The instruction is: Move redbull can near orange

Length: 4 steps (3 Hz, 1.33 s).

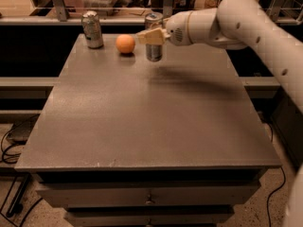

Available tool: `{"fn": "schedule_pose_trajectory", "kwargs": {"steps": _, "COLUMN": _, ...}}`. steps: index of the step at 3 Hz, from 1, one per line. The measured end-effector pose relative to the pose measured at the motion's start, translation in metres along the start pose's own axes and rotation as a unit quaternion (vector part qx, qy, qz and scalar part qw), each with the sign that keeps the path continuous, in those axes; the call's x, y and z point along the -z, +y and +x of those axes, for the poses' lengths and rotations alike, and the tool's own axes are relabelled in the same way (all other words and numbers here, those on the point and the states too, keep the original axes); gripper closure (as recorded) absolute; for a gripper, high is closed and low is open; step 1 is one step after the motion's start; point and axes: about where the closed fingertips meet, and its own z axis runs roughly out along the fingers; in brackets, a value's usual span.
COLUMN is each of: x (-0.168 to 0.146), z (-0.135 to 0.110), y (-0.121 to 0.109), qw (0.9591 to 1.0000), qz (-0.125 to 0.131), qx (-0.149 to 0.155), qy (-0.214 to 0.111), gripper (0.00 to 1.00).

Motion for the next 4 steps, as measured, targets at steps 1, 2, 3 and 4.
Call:
{"fn": "schedule_pose_trajectory", "kwargs": {"steps": 1, "x": -0.043, "z": -0.010, "y": -0.014, "qw": 0.9989, "qz": -0.004, "qx": -0.019, "qy": -0.042, "gripper": 1.00}}
{"fn": "schedule_pose_trajectory", "kwargs": {"steps": 2, "x": -0.068, "z": -0.008, "y": -0.030, "qw": 0.9974, "qz": 0.004, "qx": -0.029, "qy": -0.066, "gripper": 0.87}}
{"fn": "schedule_pose_trajectory", "kwargs": {"steps": 3, "x": -0.081, "z": 0.000, "y": -0.045, "qw": 0.9972, "qz": 0.019, "qx": -0.025, "qy": -0.068, "gripper": 0.64}}
{"fn": "schedule_pose_trajectory", "kwargs": {"steps": 4, "x": -0.082, "z": 0.006, "y": -0.057, "qw": 0.9979, "qz": 0.038, "qx": -0.006, "qy": -0.053, "gripper": 0.41}}
